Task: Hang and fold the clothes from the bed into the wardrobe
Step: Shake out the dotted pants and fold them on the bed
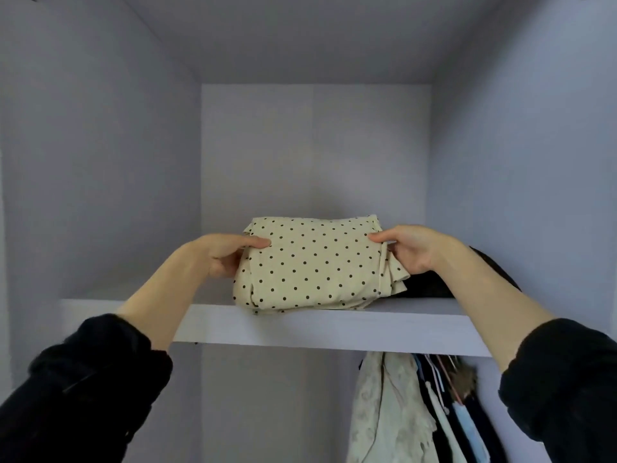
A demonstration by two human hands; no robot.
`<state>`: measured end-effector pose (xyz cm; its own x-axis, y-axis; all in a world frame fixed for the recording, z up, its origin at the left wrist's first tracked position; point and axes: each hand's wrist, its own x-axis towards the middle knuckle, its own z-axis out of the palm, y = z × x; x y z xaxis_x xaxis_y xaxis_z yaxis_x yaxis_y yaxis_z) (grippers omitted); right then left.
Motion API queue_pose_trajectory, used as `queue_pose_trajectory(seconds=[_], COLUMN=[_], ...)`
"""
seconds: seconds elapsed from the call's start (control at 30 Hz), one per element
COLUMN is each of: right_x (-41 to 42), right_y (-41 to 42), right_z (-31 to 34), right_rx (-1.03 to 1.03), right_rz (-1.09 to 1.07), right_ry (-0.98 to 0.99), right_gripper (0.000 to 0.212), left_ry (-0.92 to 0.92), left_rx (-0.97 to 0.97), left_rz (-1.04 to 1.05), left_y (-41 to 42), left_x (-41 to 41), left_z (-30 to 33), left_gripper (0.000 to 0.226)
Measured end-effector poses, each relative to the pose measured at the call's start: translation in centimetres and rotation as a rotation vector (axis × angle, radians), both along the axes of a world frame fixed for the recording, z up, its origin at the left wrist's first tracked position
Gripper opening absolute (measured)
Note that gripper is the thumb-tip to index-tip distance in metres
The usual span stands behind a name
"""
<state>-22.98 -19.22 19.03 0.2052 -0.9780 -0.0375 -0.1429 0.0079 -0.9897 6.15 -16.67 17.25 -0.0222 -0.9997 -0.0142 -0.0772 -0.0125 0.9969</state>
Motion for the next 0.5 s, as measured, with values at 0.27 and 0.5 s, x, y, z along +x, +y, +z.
queue_pose_trajectory(seconds=[0.27,0.5], right_x=[2.6,5.8], right_y=[-1.4,-3.2], right_z=[-2.1,-3.9], right_rx=[-0.784,-0.559], right_rz=[0.087,0.395], right_ry=[0.821,1.263], right_gripper=[0.044,0.052], left_ry=[-0.948,-1.34], left_rx=[-0.272,-0.185], left_rz=[-0.041,-0.308], left_y=[-2.3,-4.9], left_x=[-1.2,-1.7], left_z=[0.1,-2.4], left_gripper=[0.067,0.061])
